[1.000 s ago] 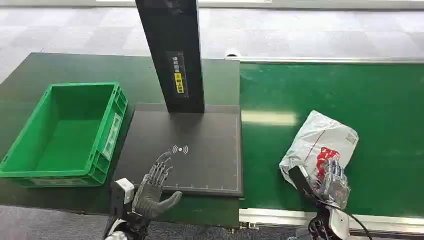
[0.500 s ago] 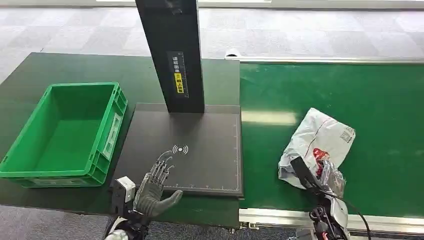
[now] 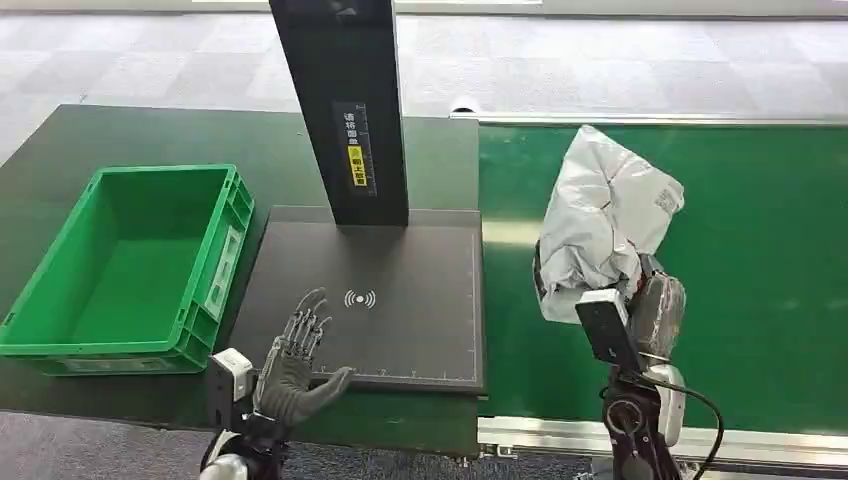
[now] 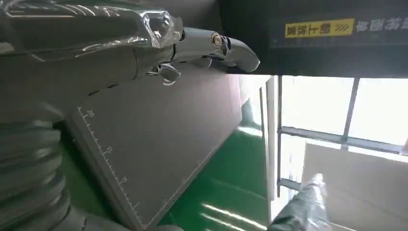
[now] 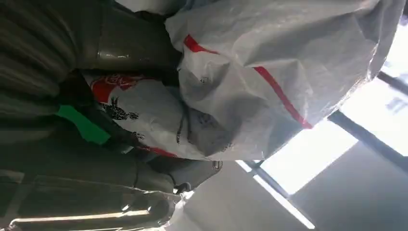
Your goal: Moved the parcel from conveyor to table for the left to box.
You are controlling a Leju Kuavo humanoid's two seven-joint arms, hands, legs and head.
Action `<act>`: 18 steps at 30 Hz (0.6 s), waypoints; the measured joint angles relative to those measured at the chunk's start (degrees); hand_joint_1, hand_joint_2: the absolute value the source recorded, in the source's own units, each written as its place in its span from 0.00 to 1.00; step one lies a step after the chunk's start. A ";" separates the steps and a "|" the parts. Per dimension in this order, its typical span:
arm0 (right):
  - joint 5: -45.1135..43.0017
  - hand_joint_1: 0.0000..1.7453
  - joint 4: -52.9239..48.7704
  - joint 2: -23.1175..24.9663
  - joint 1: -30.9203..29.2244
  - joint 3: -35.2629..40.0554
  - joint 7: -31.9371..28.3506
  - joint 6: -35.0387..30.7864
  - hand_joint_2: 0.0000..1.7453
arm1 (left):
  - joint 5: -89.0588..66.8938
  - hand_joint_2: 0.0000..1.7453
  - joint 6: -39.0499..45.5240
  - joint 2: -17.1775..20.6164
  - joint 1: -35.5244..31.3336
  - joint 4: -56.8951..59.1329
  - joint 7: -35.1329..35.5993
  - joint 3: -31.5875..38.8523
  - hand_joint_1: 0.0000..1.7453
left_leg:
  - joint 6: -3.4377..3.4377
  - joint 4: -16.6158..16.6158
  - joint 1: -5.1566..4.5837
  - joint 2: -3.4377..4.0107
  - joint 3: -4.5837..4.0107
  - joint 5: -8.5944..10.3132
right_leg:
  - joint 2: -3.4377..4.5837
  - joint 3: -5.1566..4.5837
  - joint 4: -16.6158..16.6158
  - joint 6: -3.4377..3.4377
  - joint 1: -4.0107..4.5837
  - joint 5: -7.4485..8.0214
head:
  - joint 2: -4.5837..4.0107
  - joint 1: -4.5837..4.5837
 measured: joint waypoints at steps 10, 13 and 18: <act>-6.18 1.00 -10.87 -0.59 2.21 12.26 -0.26 5.31 1.00 | 0.11 1.00 0.74 0.02 -0.43 -0.96 -0.48 1.40 0.00 | 0.01 0.00 0.00 -0.04 0.01 0.02 | -0.05 0.06 0.00 0.00 0.00 0.00 | 0.00 0.00; -7.49 1.00 -10.85 -0.70 2.15 14.49 0.02 7.13 1.00 | 0.11 1.00 1.23 0.00 -0.48 -1.16 -0.50 1.84 0.00 | 0.01 0.00 0.00 -0.04 0.00 0.02 | -0.04 0.06 0.00 0.00 0.00 0.00 | 0.00 0.00; -8.94 1.00 -9.89 -0.70 1.50 17.81 0.85 10.03 1.00 | 0.11 1.00 2.05 0.00 -0.41 -1.79 -0.50 2.38 0.00 | 0.01 -0.01 0.00 -0.05 -0.03 0.02 | -0.05 0.05 0.00 0.00 0.00 0.00 | 0.00 0.00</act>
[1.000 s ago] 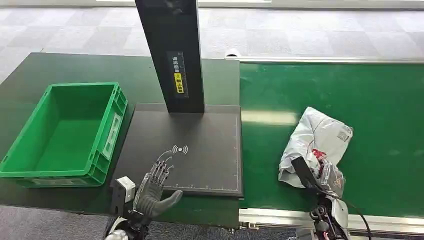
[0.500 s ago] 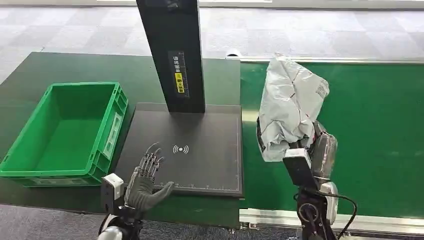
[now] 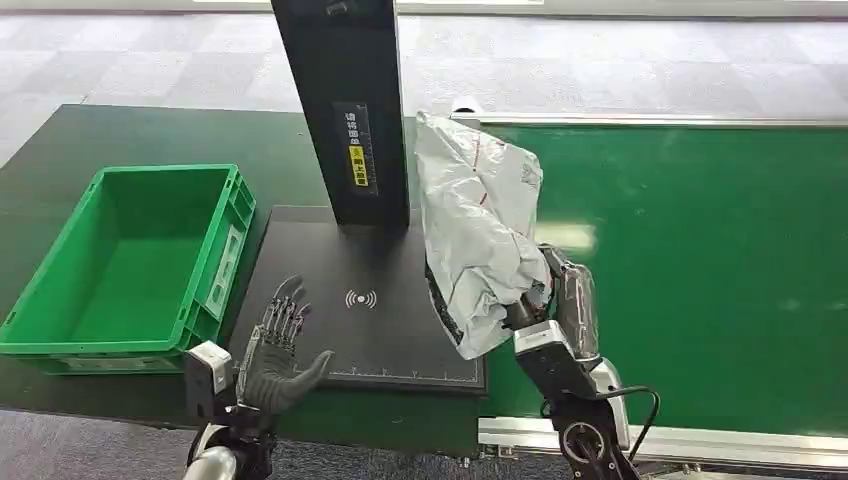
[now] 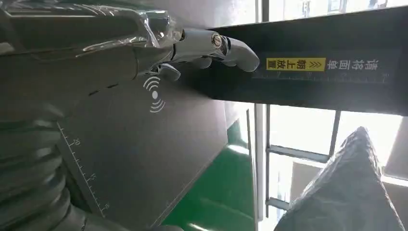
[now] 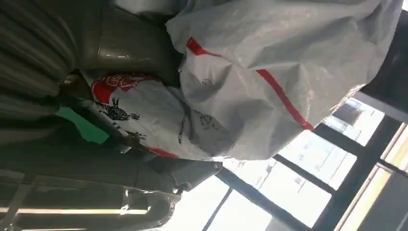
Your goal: Moved the parcel from conveyor to table for the left to box.
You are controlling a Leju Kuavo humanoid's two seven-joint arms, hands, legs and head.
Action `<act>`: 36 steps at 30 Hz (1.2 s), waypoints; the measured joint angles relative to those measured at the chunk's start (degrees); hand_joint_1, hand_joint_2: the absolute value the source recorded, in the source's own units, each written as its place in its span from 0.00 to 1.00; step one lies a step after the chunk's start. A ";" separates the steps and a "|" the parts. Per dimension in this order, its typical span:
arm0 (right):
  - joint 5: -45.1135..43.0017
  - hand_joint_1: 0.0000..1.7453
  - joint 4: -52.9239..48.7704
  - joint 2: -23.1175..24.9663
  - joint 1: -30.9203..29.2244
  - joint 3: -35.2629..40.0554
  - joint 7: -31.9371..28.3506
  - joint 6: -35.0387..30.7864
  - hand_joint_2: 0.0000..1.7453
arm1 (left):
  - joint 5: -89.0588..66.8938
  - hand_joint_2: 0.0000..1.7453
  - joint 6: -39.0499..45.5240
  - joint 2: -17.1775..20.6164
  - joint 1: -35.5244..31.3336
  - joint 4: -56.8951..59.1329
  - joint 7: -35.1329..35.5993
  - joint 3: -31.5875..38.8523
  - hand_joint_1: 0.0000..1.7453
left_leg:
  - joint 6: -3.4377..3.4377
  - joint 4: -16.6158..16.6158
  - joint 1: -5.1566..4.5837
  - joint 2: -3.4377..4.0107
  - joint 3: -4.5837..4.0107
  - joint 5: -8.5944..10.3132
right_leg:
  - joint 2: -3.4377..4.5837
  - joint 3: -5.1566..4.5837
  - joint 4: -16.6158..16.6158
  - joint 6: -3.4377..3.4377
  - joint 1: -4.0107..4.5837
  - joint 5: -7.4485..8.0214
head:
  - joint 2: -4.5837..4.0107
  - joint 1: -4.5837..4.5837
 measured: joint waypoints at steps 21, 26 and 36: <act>-1.90 0.00 5.92 0.17 -2.08 4.35 6.38 4.96 1.00 | -0.87 1.00 0.61 -0.24 0.20 -0.66 1.00 0.92 0.00 | 0.00 0.00 0.00 -0.01 0.01 0.00 | -0.01 -0.01 0.00 0.00 0.00 0.00 | 0.00 0.00; -8.22 0.00 6.86 0.15 -2.00 4.19 6.91 9.07 1.00 | -1.22 1.00 0.48 -0.37 0.44 -0.66 1.44 1.25 0.00 | 0.00 0.01 0.00 -0.01 0.02 0.00 | -0.01 -0.01 0.00 0.00 0.00 0.00 | 0.00 0.00; -15.13 0.00 7.63 -0.42 -1.19 2.58 7.12 11.41 1.00 | -1.84 1.00 0.31 -0.37 0.66 -0.76 1.79 1.38 0.00 | 0.00 0.01 0.00 0.00 0.02 0.00 | 0.00 -0.02 0.00 0.00 0.00 0.00 | 0.00 0.00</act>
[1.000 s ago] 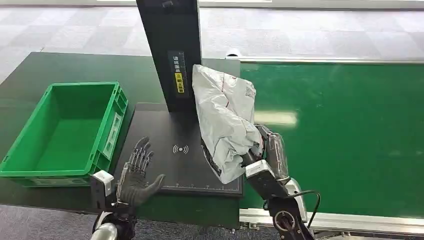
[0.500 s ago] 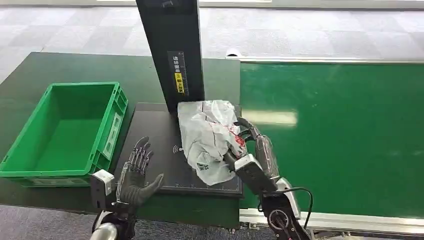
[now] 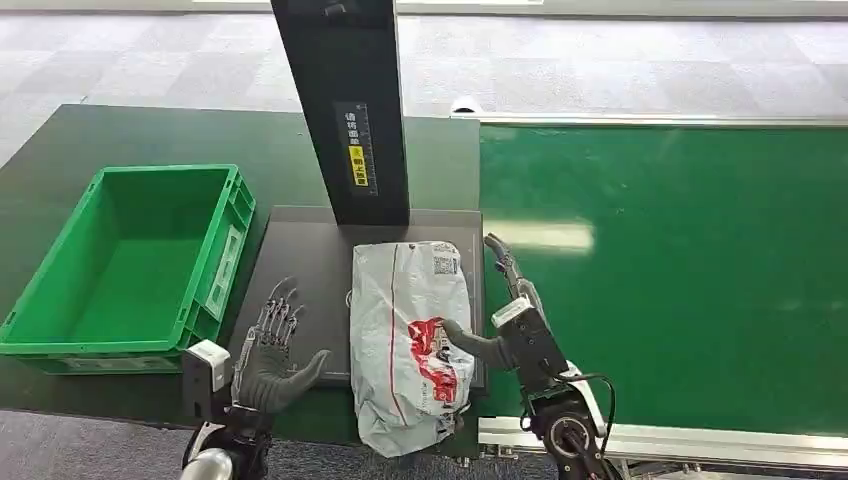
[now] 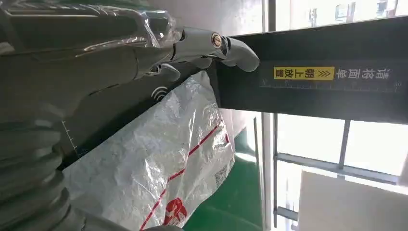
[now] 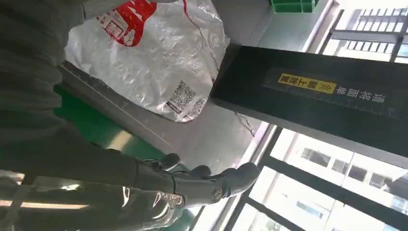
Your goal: Moved the parcel from conveyor to table for the left to box.
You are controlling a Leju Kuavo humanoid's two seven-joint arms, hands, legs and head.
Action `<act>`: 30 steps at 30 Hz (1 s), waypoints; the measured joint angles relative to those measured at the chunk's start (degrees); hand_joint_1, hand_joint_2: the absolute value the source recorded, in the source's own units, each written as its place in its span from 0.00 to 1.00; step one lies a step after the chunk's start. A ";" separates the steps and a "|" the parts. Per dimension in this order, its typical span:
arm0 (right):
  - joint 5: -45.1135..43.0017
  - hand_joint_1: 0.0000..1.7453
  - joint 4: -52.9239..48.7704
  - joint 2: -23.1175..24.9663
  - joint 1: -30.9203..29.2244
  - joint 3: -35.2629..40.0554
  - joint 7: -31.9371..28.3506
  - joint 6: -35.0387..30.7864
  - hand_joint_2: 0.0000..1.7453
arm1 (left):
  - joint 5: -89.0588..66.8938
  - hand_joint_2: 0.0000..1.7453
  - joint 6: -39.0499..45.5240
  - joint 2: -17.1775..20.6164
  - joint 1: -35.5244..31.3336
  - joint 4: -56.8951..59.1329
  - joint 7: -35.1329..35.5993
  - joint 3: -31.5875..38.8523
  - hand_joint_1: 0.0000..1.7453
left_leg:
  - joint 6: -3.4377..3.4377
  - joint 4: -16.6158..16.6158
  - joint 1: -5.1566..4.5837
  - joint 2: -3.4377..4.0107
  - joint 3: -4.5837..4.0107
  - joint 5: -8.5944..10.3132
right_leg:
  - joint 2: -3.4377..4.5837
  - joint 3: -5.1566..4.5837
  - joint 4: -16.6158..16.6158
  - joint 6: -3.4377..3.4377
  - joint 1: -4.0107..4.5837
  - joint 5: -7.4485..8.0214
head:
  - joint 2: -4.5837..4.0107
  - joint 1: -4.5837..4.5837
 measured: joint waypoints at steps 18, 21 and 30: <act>-19.10 0.00 -9.44 0.17 7.25 -9.72 -10.73 1.42 1.00 | -35.77 1.00 1.40 1.01 -0.79 -1.44 2.66 -6.94 0.00 | 0.00 0.02 -0.01 -0.11 0.01 -0.01 | -0.14 0.01 -0.01 0.00 -0.02 0.00 | 0.00 0.00; -19.05 0.00 -11.78 0.15 8.27 -11.17 -12.00 1.57 1.00 | -41.16 1.00 1.29 1.09 -2.31 -0.30 3.32 -9.44 0.00 | 0.01 0.01 -0.01 -0.03 0.02 -0.01 | -0.08 -0.01 -0.02 0.00 -0.02 0.00 | 0.00 0.00; -18.73 0.00 -16.68 0.20 11.38 -14.16 -13.27 2.60 1.00 | -44.11 1.00 -3.15 0.57 -8.97 9.07 3.61 -14.84 0.00 | 0.01 0.02 -0.01 -0.06 0.03 -0.01 | -0.09 0.01 -0.02 0.00 -0.02 0.00 | 0.00 0.00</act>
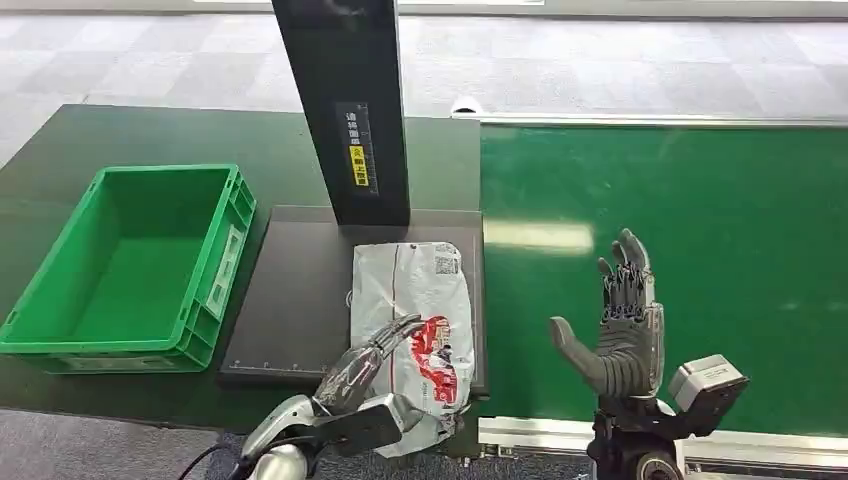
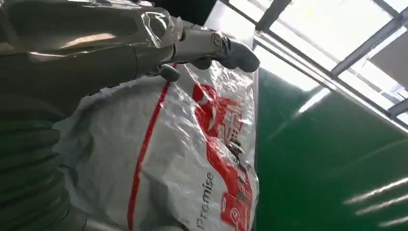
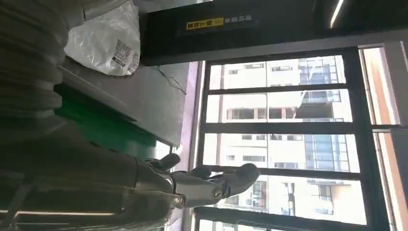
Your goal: Moved the parcel from conveyor to table for the left to box.
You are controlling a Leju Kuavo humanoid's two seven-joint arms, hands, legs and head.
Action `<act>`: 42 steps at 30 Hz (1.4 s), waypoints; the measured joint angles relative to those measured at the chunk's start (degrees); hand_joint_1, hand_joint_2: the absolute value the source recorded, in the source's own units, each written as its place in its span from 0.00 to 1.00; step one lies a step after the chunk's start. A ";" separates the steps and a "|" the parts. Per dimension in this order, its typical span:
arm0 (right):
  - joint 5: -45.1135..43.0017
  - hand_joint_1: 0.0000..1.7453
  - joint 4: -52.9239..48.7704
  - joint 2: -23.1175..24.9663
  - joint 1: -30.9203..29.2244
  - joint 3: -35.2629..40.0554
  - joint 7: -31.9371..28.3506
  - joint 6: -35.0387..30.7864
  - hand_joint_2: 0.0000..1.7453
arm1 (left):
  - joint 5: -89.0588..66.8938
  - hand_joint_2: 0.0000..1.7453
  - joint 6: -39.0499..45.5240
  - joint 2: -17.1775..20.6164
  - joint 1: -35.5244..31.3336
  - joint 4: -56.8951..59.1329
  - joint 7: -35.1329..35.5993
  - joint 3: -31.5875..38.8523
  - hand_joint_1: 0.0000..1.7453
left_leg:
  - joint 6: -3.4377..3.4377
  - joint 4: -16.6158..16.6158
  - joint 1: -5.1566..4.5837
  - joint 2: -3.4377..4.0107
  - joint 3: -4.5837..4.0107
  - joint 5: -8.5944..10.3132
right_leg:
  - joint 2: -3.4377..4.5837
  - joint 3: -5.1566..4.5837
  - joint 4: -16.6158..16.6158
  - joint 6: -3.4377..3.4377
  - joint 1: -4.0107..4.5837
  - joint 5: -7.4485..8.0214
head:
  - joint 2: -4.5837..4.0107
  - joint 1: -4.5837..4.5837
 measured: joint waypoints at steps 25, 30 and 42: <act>1.64 0.00 -4.65 1.97 3.91 -4.28 0.20 1.00 1.00 | -0.99 1.00 9.04 -1.11 -7.25 4.12 -2.21 -6.47 1.00 | 0.00 -0.01 0.01 0.00 -0.04 0.00 | 0.00 0.02 0.00 0.00 0.01 0.00 | 0.00 0.00; 2.08 0.00 -4.96 2.19 4.32 -4.81 0.31 0.28 1.00 | 1.20 1.00 15.98 0.55 -5.51 -8.10 -5.75 -2.09 1.00 | 0.00 -0.02 0.01 0.01 -0.04 0.00 | -0.01 0.01 0.00 0.00 0.02 0.00 | 0.00 0.00; 1.64 0.00 -4.96 2.23 4.80 -5.31 -0.26 -2.30 1.00 | -6.10 1.00 31.43 3.13 -5.86 -28.51 -5.41 9.65 1.00 | 0.00 -0.02 0.01 0.01 -0.02 0.01 | -0.01 0.01 0.00 0.00 0.02 0.00 | 0.00 0.00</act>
